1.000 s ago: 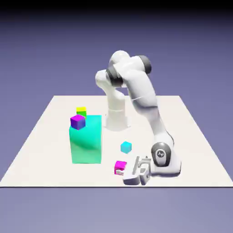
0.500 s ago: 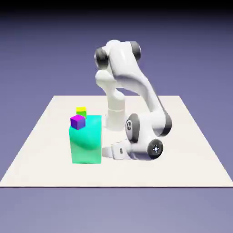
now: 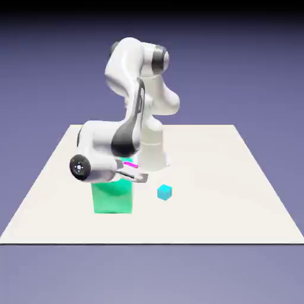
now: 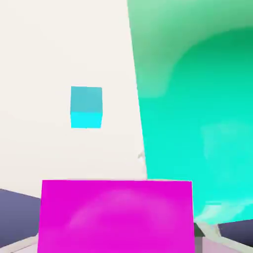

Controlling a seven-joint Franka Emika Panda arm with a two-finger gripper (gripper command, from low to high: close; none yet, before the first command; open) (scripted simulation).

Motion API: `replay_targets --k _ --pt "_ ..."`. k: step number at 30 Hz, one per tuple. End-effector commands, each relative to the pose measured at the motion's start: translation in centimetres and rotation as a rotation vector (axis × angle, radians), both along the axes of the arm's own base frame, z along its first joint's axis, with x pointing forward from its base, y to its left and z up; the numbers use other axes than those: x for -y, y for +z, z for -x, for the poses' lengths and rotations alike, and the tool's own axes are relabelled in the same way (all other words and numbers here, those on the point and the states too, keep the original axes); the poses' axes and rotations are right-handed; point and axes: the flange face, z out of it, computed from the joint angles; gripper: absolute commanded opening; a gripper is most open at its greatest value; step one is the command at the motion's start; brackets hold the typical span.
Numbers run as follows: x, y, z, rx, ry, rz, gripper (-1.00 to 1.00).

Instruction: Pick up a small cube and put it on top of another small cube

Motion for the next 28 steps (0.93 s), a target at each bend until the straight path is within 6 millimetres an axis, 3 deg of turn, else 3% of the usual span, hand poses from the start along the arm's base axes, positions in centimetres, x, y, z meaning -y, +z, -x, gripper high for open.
replay_targets --k 1,12,17,18,20,24,25,26,27,28 --pt "1.2 0.4 0.7 -0.005 -0.067 -0.013 -1.00" --pt "13.9 5.8 9.5 0.023 -0.800 -0.225 -1.00" --pt "16.4 3.1 15.8 -0.077 -0.992 -0.281 -1.00" --pt "17.2 3.7 16.6 -0.065 -1.044 -0.305 -1.00" --pt "17.4 3.8 16.7 -0.060 -1.055 -0.310 -1.00" --pt "12.6 0.9 15.9 -0.059 -1.055 -0.310 -1.00" --pt "12.5 0.9 15.9 -0.059 -1.055 -0.310 -1.00" --pt "12.5 0.9 15.9 -0.059 -1.055 -0.310 1.00" --pt "12.5 0.9 15.9 -0.059 -1.055 -0.310 1.00" --pt "13.8 1.6 16.0 -0.058 -1.056 -0.311 1.00"
